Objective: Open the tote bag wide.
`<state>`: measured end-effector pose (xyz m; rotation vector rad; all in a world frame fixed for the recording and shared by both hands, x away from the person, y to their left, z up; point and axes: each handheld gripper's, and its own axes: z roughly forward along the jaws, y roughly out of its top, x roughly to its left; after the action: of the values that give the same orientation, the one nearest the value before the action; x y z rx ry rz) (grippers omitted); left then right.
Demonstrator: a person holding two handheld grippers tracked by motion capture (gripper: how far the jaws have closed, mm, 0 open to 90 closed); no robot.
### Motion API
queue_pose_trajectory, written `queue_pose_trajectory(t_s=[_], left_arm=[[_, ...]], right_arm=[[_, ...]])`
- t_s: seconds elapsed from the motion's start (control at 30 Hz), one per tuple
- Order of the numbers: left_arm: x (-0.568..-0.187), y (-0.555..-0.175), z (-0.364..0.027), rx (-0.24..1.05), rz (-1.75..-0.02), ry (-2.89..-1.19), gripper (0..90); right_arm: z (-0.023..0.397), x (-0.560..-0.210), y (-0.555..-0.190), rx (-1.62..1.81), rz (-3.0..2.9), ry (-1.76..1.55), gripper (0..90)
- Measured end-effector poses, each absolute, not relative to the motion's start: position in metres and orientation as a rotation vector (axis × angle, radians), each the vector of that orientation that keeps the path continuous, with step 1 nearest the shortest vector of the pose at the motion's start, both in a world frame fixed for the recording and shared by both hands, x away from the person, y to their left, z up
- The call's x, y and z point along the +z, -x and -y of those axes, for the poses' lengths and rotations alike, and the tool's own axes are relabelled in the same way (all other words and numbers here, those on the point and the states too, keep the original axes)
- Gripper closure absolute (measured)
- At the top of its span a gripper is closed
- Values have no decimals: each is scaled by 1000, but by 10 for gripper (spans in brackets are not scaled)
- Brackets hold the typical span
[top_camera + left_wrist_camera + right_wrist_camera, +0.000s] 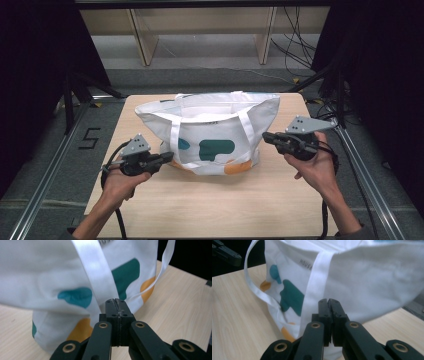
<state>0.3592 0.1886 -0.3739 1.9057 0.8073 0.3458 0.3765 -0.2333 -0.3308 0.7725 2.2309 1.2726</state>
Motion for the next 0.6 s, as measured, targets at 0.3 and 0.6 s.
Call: queue_pose_trajectory(t_s=[0.3, 0.6], left_arm=[[-312, -394, -188, 448, -808, -1846, 893], [-301, -442, -187, 478, -908, -1859, 890]], right_arm=[[215, -297, -408, 1257, -2198, -754, 898], [188, -281, -443, 1219, -2217, -755, 892]])
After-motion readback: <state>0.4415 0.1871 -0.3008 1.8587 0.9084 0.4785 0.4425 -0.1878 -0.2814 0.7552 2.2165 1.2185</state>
